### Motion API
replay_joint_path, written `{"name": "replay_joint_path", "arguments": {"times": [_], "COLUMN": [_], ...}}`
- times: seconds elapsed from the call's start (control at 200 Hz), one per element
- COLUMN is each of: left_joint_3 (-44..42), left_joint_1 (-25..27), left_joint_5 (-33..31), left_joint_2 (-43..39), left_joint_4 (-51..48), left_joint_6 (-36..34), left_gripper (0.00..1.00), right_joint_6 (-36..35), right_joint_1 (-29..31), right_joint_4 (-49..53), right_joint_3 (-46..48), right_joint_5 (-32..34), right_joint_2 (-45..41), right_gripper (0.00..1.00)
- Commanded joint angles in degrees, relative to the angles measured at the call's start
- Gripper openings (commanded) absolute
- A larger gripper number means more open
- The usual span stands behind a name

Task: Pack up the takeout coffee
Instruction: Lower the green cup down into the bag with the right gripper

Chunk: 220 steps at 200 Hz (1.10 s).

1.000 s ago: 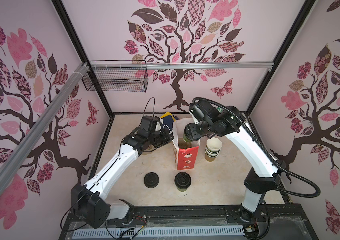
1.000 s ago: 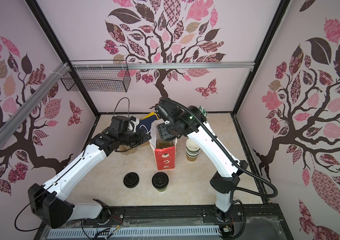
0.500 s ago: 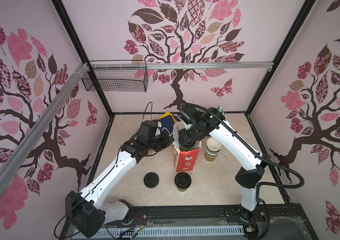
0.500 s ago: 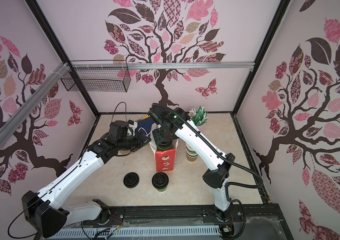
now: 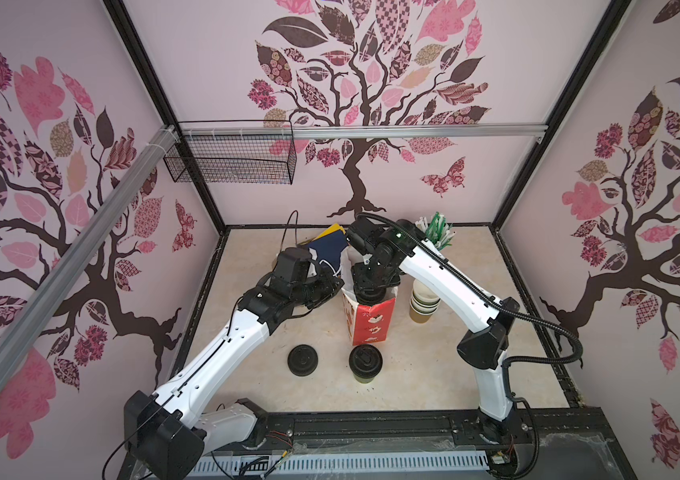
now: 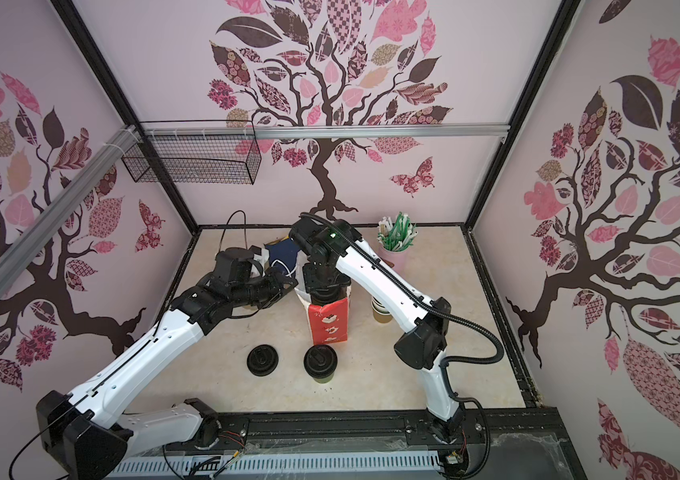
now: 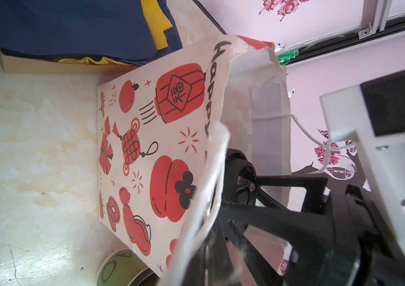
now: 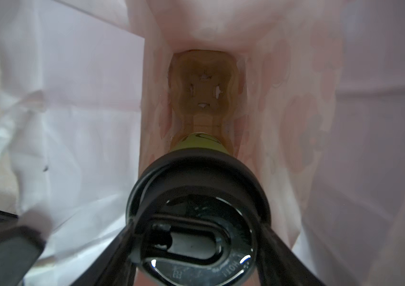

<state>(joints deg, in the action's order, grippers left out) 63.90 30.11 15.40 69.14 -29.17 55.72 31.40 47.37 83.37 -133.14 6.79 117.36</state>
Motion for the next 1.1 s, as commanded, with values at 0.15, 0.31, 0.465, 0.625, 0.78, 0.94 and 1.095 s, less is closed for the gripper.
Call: {"name": "replay_joint_path", "arguments": {"times": [0.15, 0.31, 0.465, 0.625, 0.78, 0.94, 1.095], "left_joint_3": [-1.6, -1.5, -0.7, -0.5, -0.7, -0.6, -0.6], "left_joint_1": [0.5, 0.4, 0.5, 0.4, 0.4, 0.4, 0.4], "left_joint_5": [-0.5, -0.8, -2.3, -3.7, -4.1, -4.0, -3.2], "left_joint_2": [-0.4, -0.3, -0.6, -1.1, -1.3, -1.4, -1.4], "left_joint_4": [0.3, 0.0, -1.3, -2.1, -2.2, -2.1, -1.5], "left_joint_6": [-0.4, -0.5, -1.0, -1.3, -1.4, -1.7, -2.5], "left_gripper": [0.0, 0.0, 0.0, 0.0, 0.0, 0.0, 0.0], "right_joint_6": [1.9, 1.6, 1.1, 0.2, -0.8, -1.5, -1.7], "right_joint_1": [-0.3, -0.2, -0.3, -0.4, -0.4, -0.5, -0.5], "right_joint_4": [1.1, 1.2, 1.2, 1.2, 1.2, 1.0, 0.9], "right_joint_3": [-1.6, -1.7, -1.2, -0.6, 0.0, -0.2, 0.1], "right_joint_5": [0.2, 0.1, 0.2, -0.8, -1.7, -1.8, -1.4], "right_joint_2": [3.0, 4.2, 4.6, 5.2, 5.7, 6.5, 7.4], "right_gripper": [0.67, 0.68, 0.67, 0.67, 0.68, 0.68, 0.68]}}
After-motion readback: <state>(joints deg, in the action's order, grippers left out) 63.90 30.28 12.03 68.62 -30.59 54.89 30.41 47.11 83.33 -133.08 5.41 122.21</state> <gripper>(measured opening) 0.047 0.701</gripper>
